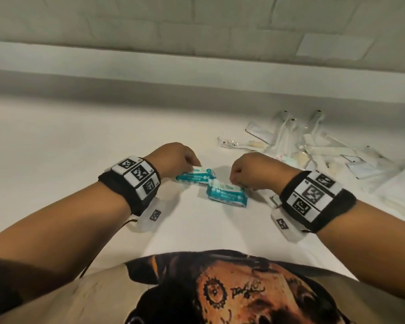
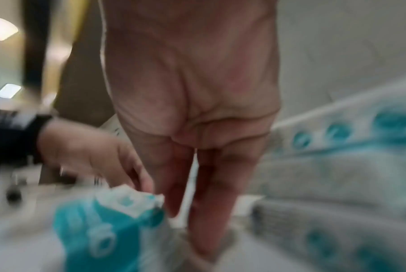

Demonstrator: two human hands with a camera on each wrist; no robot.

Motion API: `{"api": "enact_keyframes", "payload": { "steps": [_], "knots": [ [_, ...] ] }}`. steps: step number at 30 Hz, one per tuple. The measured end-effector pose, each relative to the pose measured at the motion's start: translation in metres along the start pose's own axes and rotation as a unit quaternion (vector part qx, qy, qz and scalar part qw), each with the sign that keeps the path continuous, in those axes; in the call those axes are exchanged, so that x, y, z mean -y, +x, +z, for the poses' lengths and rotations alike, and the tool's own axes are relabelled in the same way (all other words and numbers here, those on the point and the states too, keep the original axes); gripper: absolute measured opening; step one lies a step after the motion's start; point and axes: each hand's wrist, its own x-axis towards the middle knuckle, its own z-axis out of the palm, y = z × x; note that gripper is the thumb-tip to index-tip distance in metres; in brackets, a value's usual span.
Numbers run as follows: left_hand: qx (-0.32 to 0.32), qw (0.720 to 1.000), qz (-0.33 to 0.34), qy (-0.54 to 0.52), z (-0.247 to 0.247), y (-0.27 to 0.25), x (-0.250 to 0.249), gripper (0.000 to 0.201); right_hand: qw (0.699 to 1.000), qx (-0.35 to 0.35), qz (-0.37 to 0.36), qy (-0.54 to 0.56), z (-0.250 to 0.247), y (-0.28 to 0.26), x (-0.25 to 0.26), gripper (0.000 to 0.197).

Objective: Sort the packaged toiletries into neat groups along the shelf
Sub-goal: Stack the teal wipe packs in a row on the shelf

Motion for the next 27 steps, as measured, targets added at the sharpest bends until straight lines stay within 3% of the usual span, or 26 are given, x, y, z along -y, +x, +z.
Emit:
{"api": "enact_keyframes", "payload": {
  "steps": [2, 5, 8, 12, 15, 19, 24, 25, 27],
  "knots": [
    [-0.018, 1.000, -0.001, 0.012, 0.000, 0.000, 0.001, 0.025, 1.000, -0.022, -0.006, -0.004, 0.005, 0.000, -0.004, 0.018],
    [-0.024, 1.000, -0.009, 0.011, 0.000, -0.002, 0.003, 0.020, 0.998, 0.014, -0.049, -0.026, 0.017, -0.013, 0.003, 0.044],
    [-0.021, 1.000, -0.014, -0.012, 0.002, -0.006, 0.002, 0.017, 0.996, 0.028, -0.038, -0.073, 0.015, -0.018, 0.007, 0.043],
    [-0.017, 0.998, -0.013, -0.055, 0.009, -0.014, 0.003, 0.014, 0.997, -0.058, -0.027, 0.039, -0.026, -0.008, 0.007, 0.046],
    [-0.051, 0.995, -0.034, -0.079, 0.016, -0.018, 0.001, 0.033, 0.993, -0.107, -0.048, -0.025, -0.026, 0.015, 0.026, 0.055],
    [-0.068, 0.994, -0.040, -0.069, 0.015, -0.022, -0.001, 0.048, 0.995, -0.022, -0.072, -0.064, -0.004, 0.043, 0.039, 0.056],
    [-0.044, 0.998, -0.019, -0.031, 0.012, -0.021, -0.002, 0.044, 0.984, -0.175, 0.008, 0.003, -0.039, 0.011, 0.003, 0.047],
    [-0.039, 0.999, -0.005, -0.023, 0.012, -0.020, -0.004, 0.049, 0.981, -0.187, 0.042, -0.007, -0.044, 0.002, -0.009, 0.054],
    [-0.025, 0.999, 0.025, -0.014, 0.011, -0.016, -0.009, 0.060, 0.983, -0.130, 0.119, -0.053, -0.043, -0.014, -0.029, 0.081]
  ]
}}
